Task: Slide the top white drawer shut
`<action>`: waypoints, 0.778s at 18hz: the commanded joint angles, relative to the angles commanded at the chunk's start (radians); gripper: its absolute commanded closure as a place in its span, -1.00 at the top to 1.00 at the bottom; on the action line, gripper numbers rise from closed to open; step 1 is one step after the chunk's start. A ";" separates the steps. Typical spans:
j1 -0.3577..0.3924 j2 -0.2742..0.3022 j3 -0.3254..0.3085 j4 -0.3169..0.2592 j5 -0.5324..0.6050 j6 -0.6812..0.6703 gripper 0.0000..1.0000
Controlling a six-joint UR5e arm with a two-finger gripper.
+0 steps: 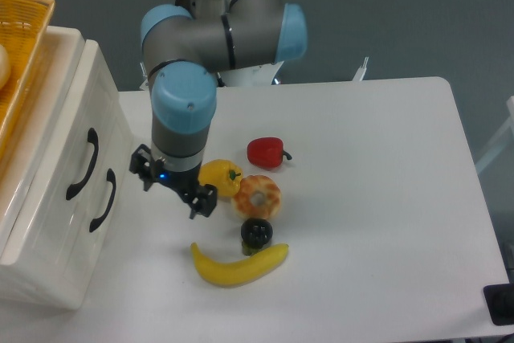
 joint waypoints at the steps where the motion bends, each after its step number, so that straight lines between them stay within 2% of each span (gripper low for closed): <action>1: 0.006 0.000 0.008 0.008 0.021 0.060 1.00; 4: 0.029 0.014 0.011 0.048 0.051 0.216 1.00; 8: 0.086 0.052 0.003 0.045 0.055 0.298 1.00; 14: 0.215 0.132 -0.054 0.038 0.068 0.571 1.00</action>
